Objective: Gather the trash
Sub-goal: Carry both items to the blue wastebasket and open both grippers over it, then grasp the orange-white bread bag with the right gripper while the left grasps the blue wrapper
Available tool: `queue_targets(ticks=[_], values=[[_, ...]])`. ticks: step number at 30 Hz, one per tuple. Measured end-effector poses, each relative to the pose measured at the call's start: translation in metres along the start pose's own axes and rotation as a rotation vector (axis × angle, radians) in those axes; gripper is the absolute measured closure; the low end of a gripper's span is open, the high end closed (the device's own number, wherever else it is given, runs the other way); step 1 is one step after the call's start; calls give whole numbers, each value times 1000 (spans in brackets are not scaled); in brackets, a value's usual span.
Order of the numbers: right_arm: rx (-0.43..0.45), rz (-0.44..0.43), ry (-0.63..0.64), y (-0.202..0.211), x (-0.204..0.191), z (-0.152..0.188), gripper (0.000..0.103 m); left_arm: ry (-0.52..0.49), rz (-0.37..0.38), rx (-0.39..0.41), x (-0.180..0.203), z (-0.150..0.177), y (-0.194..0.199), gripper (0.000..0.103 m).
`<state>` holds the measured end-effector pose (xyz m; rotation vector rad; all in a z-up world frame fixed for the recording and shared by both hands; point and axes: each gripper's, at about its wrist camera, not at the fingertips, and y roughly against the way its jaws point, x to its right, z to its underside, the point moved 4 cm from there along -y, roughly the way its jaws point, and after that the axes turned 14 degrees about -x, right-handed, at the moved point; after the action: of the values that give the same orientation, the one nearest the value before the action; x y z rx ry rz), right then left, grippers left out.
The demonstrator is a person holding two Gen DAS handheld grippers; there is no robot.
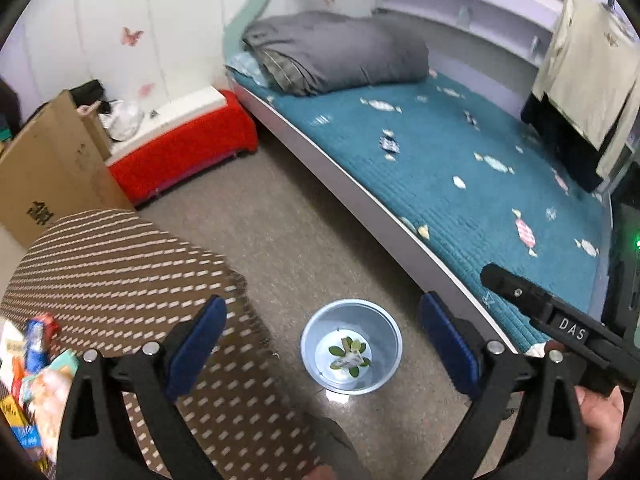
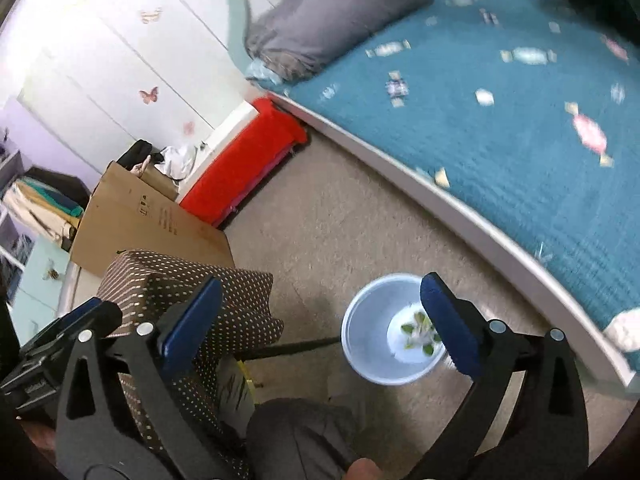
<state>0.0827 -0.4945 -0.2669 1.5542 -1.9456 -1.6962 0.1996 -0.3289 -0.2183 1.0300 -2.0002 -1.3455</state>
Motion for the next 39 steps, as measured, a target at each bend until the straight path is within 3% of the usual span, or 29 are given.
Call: queue_targets(ticks=[10, 23, 39], values=[[24, 5, 234, 38, -105, 24, 6, 77, -34, 146, -43, 49, 76, 8], [-19, -36, 397, 44, -208, 70, 6, 204, -85, 221, -124, 114, 131, 8], [-254, -88, 528, -51, -330, 170, 6, 457, -218, 183, -260, 225, 142, 8]])
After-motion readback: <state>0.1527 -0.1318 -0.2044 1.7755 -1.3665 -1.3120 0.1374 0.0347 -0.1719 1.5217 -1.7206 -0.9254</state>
